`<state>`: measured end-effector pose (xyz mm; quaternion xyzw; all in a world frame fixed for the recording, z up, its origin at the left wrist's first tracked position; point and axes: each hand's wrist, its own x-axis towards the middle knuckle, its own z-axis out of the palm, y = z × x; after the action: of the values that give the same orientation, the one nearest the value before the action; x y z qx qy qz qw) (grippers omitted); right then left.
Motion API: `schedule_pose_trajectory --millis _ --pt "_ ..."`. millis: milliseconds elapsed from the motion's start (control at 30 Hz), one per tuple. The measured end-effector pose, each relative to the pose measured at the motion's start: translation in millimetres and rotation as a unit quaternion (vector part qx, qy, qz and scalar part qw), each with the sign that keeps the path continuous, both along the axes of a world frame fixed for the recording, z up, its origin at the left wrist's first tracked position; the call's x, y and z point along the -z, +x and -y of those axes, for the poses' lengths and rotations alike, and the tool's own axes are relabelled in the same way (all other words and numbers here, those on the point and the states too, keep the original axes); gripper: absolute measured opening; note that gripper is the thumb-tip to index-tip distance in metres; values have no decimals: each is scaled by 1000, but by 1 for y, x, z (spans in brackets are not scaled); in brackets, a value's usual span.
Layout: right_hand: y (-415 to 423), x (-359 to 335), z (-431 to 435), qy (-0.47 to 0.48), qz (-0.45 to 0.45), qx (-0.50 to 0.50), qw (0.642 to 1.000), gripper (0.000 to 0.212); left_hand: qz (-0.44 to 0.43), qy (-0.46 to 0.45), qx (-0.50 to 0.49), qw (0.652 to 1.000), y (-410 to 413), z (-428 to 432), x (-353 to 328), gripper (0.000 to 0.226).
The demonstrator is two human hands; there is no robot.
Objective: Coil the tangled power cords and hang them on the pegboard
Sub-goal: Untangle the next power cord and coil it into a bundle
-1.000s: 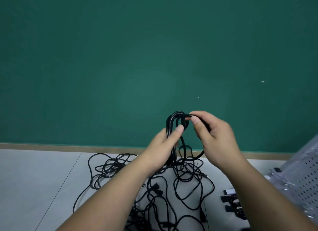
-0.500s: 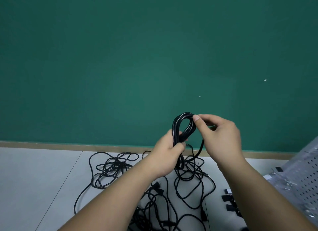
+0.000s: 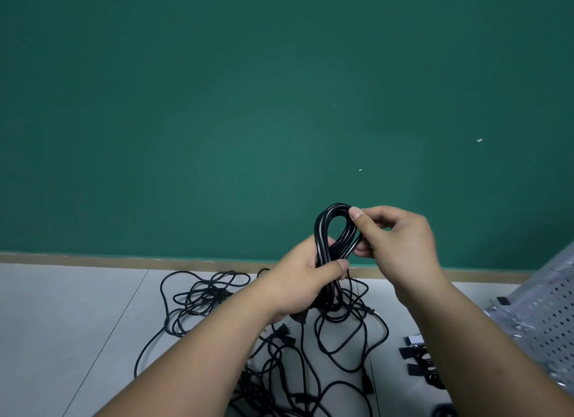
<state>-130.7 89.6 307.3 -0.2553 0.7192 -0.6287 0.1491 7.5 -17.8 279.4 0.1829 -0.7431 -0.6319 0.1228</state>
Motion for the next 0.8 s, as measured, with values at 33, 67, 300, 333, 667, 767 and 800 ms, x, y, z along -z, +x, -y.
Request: schedule_pose_trajectory --millis 33,67,300,333,667,767,800 --pt "0 0 0 -2 0 -1 1000 17 0 9 -5 1000 0 0 -1 11" --pt "1 0 1 -3 -1 -2 1000 17 2 16 -11 1000 0 0 -3 14" --pt "8 7 9 -36 63 -27 997 17 -11 27 -52 998 -2 3 -7 9" --pt "9 8 11 -39 89 -50 994 21 -25 39 -61 997 -3 2 -9 14" --pt "23 33 13 88 200 -323 921 34 -202 289 -164 921 0 18 -22 6" --pt "20 34 13 110 156 -358 914 33 -216 277 -204 914 4 28 -24 6" --pt "19 35 12 137 122 -373 909 32 -227 272 -222 909 3 30 -26 5"
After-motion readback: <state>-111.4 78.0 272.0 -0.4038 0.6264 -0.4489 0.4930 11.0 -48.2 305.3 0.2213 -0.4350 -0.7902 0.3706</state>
